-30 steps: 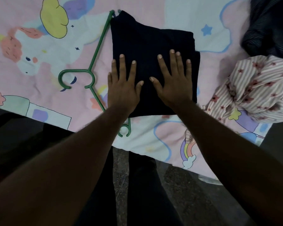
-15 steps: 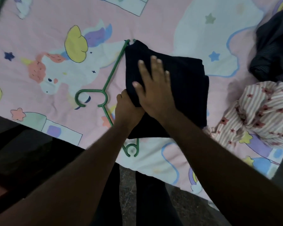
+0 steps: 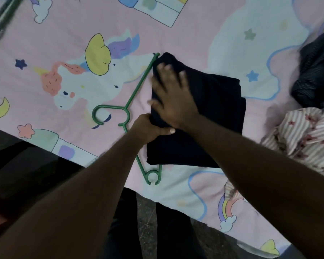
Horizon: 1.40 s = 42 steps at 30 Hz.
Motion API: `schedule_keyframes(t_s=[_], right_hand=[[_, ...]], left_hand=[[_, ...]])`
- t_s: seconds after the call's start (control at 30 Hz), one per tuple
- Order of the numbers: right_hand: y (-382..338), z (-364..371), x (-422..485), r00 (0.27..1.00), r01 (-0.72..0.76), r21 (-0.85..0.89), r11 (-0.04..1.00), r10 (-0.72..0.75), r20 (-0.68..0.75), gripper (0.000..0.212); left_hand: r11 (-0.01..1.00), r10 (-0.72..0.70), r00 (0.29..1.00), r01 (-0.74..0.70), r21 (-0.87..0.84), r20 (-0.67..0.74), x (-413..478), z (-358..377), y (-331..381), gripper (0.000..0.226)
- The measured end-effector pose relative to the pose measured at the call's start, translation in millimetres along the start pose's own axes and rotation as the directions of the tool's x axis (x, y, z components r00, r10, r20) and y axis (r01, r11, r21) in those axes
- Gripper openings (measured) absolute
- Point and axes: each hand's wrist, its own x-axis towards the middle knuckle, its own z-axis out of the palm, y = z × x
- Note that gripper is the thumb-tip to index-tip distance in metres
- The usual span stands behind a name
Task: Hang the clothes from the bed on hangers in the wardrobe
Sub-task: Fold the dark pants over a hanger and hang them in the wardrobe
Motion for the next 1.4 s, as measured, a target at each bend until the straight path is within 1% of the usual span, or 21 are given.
schedule_keyframes(t_s=[0.03, 0.07, 0.1, 0.13, 0.2, 0.27, 0.33, 0.37, 0.5, 0.6, 0.67, 0.73, 0.83, 0.87, 0.97, 1.0, 1.07, 1.13, 1.2, 1.3, 1.4], right_hand=[[-6.9, 5.2, -5.5, 0.989, 0.142, 0.0, 0.99, -0.141, 0.031, 0.066], [-4.7, 8.0, -6.6, 0.973, 0.222, -0.002, 0.975, -0.221, 0.073, 0.065], [5.6, 8.0, -2.4, 0.966, 0.244, -0.012, 0.97, -0.241, 0.093, 0.065], [17.8, 8.1, 3.7, 0.975, 0.205, -0.023, 0.978, -0.203, 0.087, 0.066], [42.5, 5.8, 14.8, 0.999, -0.001, -0.023, 1.0, 0.002, 0.048, 0.066], [62.7, 1.2, 20.2, 0.972, -0.236, 0.013, 0.972, 0.236, 0.002, 0.067], [53.3, -4.2, 17.1, 0.943, -0.33, 0.02, 0.944, 0.331, -0.037, 0.067], [40.5, -5.1, 9.7, 0.947, -0.316, 0.018, 0.949, 0.317, -0.054, 0.067], [1.2, 11.6, -72.0, 0.992, -0.115, -0.032, 0.993, 0.113, -0.064, 0.06], [35.9, 18.8, -131.8, 0.997, -0.075, -0.133, 0.988, 0.072, -0.021, 0.064], [69.4, 14.1, -142.3, 0.993, -0.115, -0.187, 0.976, 0.112, -0.028, 0.067], [87.3, 7.4, -142.5, 0.969, -0.247, -0.171, 0.954, 0.24, -0.064, 0.068], [59.1, 6.3, -136.8, 0.889, -0.447, -0.084, 0.891, 0.432, -0.149, 0.068], [45.1, 8.1, -138.2, 0.893, -0.437, -0.063, 0.897, 0.425, -0.149, 0.068], [33.7, 20.9, -150.8, 0.974, -0.214, -0.097, 0.972, 0.204, -0.097, 0.065], [44.8, 21.3, -154.6, 0.973, -0.218, -0.09, 0.972, 0.21, -0.092, 0.065], [67.8, 19.2, -157.1, 0.919, -0.382, -0.027, 0.924, 0.377, -0.112, 0.067], [79.2, 11.9, -153.3, 0.813, -0.569, 0.114, 0.814, 0.578, -0.072, 0.067], [79.9, 5.1, -144.0, 0.743, -0.646, 0.249, 0.721, 0.669, -0.008, 0.065], [77.8, -3.2, -136.8, 0.744, -0.642, 0.326, 0.694, 0.666, 0.05, 0.065], [74.4, -14.3, -140.7, 0.73, -0.678, 0.25, 0.691, 0.672, 0.123, 0.068]], left_hand=[[1.0, 0.022, 1.0, -0.022, 0.021, -0.005, 1.0, 0.7, -0.2, 0.077], [0.999, 0.036, 0.999, -0.035, 0.04, -0.009, 1.8, 1.9, -0.8, 0.079], [0.998, 0.037, 0.999, -0.037, 0.049, -0.008, 1.6, 3.0, -0.2, 0.079], [0.998, 0.03, 1.0, -0.03, 0.047, -0.007, 1.5, 3.2, -0.2, 0.077], [1.0, -0.001, 1.0, 0.001, 0.015, 0.004, 2.4, 1.8, 0.6, 0.077], [1.0, -0.013, 1.0, 0.014, -0.015, 0.025, 0.6, -0.1, 2.6, 0.078], [1.0, -0.012, 1.0, 0.012, -0.028, 0.027, -3.0, -1.4, 3.0, 0.077], [0.999, -0.007, 1.0, 0.008, -0.034, 0.025, -4.2, -1.2, 2.5, 0.075], [0.999, 0.036, 0.999, -0.035, -0.025, 0.02, -5.1, -0.5, 0.2, 0.068], [0.999, 0.027, 0.998, -0.025, -0.034, 0.05, -4.6, -3.0, -4.5, 0.078], [0.999, 0.026, 0.996, -0.021, -0.048, 0.09, -3.9, -5.1, -7.5, 0.08], [0.999, 0.026, 0.993, -0.021, -0.044, 0.115, -4.7, -5.6, -7.9, 0.081], [0.999, 0.021, 0.994, -0.018, -0.028, 0.109, -5.3, -7.1, -9.1, 0.083], [0.999, 0.023, 0.994, -0.019, -0.036, 0.105, -5.0, -5.5, -9.7, 0.083], [0.998, 0.034, 0.997, -0.03, -0.06, 0.067, -6.8, -1.5, -11.4, 0.083], [0.998, 0.034, 0.998, -0.031, -0.063, 0.052, -7.9, 0.8, -11.4, 0.082], [0.997, 0.043, 0.999, -0.042, -0.064, 0.019, -8.8, 4.6, -12.0, 0.081], [0.997, 0.038, 0.999, -0.038, -0.066, -0.002, -11.0, 6.5, -11.2, 0.082], [0.997, 0.028, 1.0, -0.028, -0.07, 0.0, -10.2, 7.6, -9.9, 0.083], [0.998, 0.05, 0.997, -0.048, 0.026, -0.057, -20.0, 12.7, -2.8, 0.076], [0.921, 0.171, 0.96, -0.076, 0.382, -0.223, -44.5, 23.4, 15.7, 0.059]])
